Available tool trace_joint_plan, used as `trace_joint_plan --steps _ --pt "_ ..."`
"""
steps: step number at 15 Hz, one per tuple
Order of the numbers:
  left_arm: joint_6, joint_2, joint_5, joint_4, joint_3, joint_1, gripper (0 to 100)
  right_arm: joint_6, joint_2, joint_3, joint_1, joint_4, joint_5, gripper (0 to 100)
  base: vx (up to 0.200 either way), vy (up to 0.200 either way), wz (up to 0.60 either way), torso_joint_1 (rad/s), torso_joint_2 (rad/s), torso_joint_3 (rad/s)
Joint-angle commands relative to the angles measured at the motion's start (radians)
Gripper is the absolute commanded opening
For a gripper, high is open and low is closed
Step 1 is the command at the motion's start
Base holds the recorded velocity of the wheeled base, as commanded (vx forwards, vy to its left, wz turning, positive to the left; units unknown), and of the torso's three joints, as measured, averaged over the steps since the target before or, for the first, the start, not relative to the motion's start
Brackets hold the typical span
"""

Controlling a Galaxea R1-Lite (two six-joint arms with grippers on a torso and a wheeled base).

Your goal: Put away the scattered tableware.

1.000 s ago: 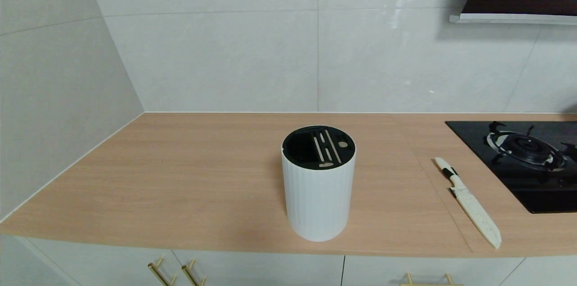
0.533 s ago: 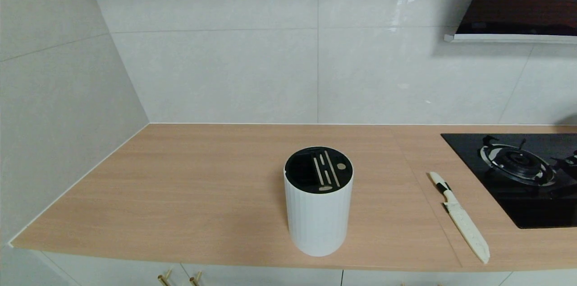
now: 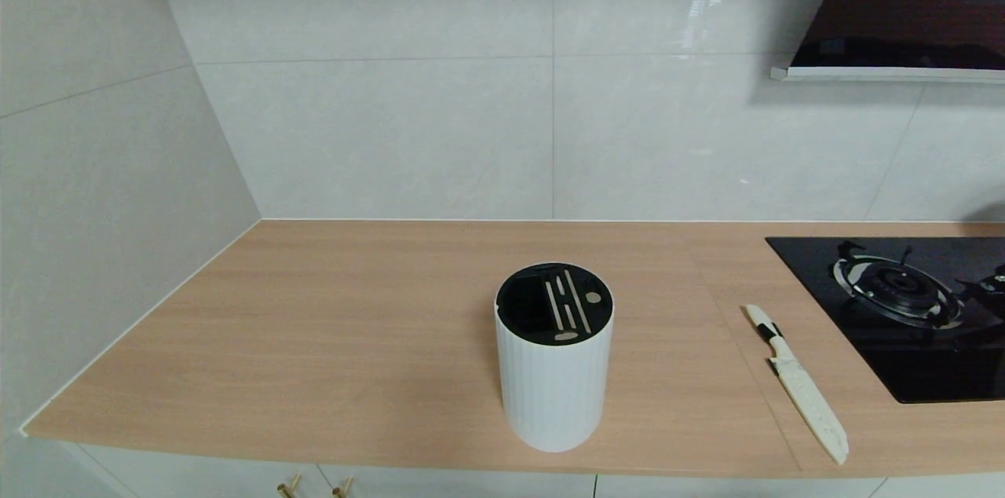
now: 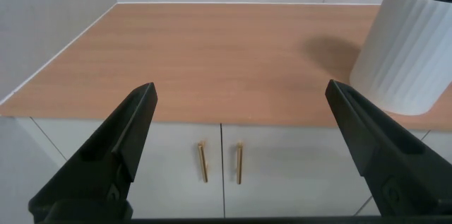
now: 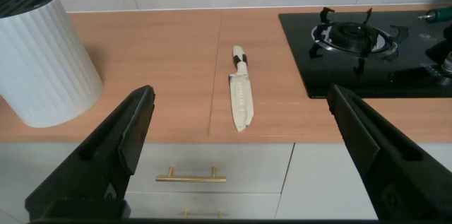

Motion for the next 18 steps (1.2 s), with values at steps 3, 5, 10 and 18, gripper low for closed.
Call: trace_joint_plan --steps 3,5,10,18 --pt "0.0 0.0 0.0 0.0 -0.001 0.0 100 -0.001 0.0 0.0 0.0 0.0 0.0 100 0.0 0.0 0.0 0.0 0.0 0.0" --pt "0.0 0.0 0.0 0.0 -0.001 0.0 100 -0.001 0.0 0.0 0.0 0.0 0.0 100 0.0 0.0 0.0 0.0 0.0 0.0" --pt "0.0 0.0 0.0 0.0 0.0 0.0 100 -0.001 0.0 0.0 0.0 0.0 0.0 100 0.04 0.0 0.0 0.0 0.0 0.0" --pt "0.0 0.0 0.0 0.0 -0.001 0.0 100 -0.005 0.0 0.001 0.0 0.0 0.001 100 0.05 0.0 0.0 -0.001 0.0 0.001"
